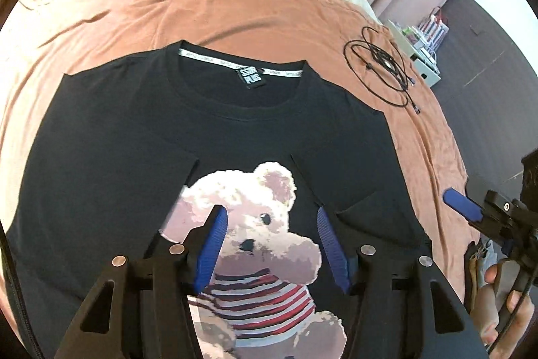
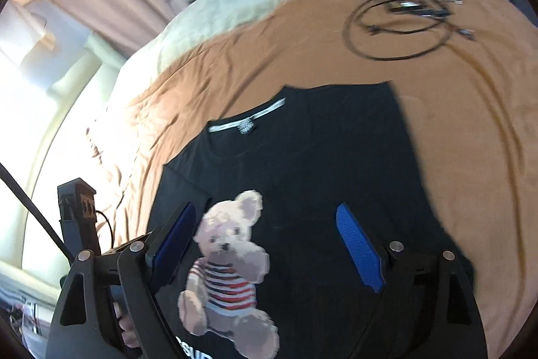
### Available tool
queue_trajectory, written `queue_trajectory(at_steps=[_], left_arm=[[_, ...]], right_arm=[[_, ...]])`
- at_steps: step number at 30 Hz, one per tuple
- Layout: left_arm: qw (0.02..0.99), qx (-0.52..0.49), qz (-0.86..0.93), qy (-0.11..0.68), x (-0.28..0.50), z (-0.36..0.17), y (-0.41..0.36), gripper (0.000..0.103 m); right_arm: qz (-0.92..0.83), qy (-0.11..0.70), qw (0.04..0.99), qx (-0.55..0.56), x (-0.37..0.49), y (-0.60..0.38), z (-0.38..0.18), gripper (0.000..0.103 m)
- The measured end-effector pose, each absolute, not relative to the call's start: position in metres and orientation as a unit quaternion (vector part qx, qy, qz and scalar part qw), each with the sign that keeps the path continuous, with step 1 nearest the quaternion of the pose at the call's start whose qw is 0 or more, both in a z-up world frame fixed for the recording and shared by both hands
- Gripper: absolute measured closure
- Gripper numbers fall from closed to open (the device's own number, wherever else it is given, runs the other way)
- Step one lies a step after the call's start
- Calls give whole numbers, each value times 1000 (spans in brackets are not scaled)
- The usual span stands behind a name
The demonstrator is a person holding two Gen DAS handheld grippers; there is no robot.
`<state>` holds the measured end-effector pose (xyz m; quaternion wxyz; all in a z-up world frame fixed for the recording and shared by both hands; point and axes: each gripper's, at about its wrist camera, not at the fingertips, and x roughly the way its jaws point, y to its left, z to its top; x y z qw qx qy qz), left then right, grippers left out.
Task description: Fold small clothes
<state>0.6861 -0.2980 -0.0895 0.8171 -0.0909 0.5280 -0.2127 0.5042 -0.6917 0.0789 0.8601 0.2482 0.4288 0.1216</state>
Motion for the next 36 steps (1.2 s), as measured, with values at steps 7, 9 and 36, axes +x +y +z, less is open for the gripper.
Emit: queue_trajectory(at_steps=[7,9,36], left_arm=[[812,-87,-221,533,693,-101,-321,45],[812,-87,-219,535,697,-106,-326,45],[815,-68,-198,540,689,-97,-310,45]], right_arm=[[63,417,869,260,465,-748,59,19],[58,418,865,272,462,-761,49,33],[140,477,781,377,506,-728,-25,50]])
